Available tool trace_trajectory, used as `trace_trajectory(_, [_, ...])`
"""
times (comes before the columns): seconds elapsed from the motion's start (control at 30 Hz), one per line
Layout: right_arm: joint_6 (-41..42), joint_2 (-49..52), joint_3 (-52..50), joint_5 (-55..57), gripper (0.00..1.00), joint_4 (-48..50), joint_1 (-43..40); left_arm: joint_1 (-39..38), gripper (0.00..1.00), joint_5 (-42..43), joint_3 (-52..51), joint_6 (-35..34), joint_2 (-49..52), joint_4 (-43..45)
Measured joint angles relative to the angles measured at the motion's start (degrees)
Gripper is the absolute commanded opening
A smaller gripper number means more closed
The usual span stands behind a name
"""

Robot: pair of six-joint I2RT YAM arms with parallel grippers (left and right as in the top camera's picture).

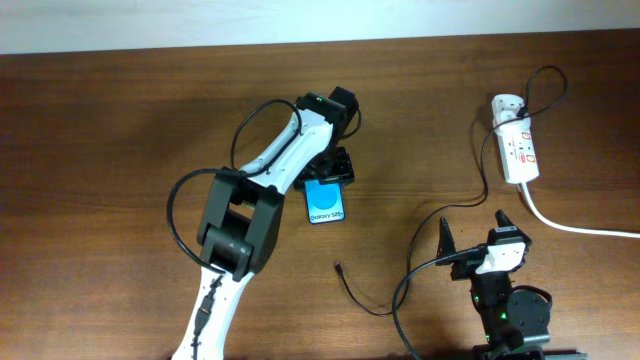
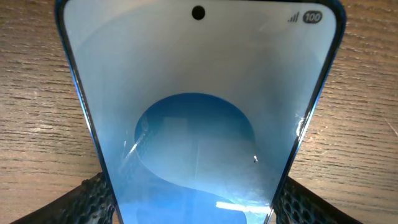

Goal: Plug charger to phone and switch on socket
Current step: 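Lift the phone with the left gripper and tilt it upright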

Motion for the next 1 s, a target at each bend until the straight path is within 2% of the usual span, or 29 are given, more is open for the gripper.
trace_trajectory(0.37, [0.0, 0.0, 0.0, 0.0, 0.98, 0.0, 0.0, 2.8, 0.76, -2.1, 7.4, 1.7, 3.4, -8.0])
trace_trajectory(0.53, [0.0, 0.0, 0.0, 0.0, 0.98, 0.0, 0.0, 2.8, 0.78, -2.7, 7.7, 3.6, 3.4, -7.8])
trace_trajectory(0.7, [0.0, 0.0, 0.0, 0.0, 0.98, 0.0, 0.0, 2.9, 0.76, -2.7, 7.7, 4.4, 3.4, -7.8])
trace_trajectory(0.87, [0.0, 0.0, 0.0, 0.0, 0.98, 0.0, 0.0, 4.5, 0.74, -1.7, 8.5, 6.9, 3.4, -9.5])
trace_trajectory(1.0, [0.0, 0.0, 0.0, 0.0, 0.98, 0.0, 0.0, 5.3, 0.75, 1.9, 13.0, 11.7, 3.6, -12.4])
